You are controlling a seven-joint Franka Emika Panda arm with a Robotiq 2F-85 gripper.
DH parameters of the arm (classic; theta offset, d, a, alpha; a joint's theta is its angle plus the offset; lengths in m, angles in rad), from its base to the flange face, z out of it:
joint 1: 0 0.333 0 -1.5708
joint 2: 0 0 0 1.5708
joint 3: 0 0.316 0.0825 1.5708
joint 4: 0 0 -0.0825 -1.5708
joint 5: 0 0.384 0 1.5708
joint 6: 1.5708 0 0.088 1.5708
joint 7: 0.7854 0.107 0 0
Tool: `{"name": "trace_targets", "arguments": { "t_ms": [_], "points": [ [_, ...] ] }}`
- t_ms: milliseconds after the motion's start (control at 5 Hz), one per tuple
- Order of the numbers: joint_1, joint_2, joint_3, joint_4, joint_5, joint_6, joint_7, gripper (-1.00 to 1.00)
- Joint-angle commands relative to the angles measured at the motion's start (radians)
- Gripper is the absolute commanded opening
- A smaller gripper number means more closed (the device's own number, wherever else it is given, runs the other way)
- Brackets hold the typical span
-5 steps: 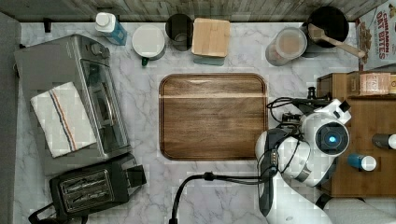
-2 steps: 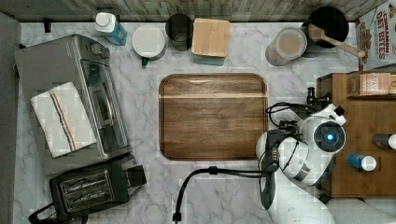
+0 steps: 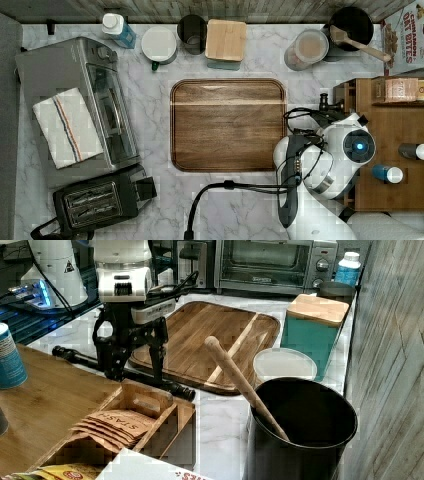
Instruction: Open the drawer.
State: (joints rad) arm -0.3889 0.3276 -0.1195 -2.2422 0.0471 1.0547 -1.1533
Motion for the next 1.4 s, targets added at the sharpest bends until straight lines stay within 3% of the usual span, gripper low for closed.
{"name": "trace_targets", "arguments": {
  "t_ms": [200, 400, 800, 1000, 1400],
  "points": [
    [0.060, -0.125, 0.192, -0.101, 0.146, -0.088, -0.204, 1.00],
    [0.132, -0.169, 0.213, -0.145, 0.114, -0.091, -0.046, 1.00],
    [0.219, -0.254, 0.299, -0.233, 0.081, -0.064, 0.202, 1.00],
    [0.245, -0.279, 0.331, -0.250, 0.063, -0.064, 0.284, 1.00],
    [0.227, -0.272, 0.362, -0.254, 0.065, -0.032, 0.286, 1.00]
  ]
}}
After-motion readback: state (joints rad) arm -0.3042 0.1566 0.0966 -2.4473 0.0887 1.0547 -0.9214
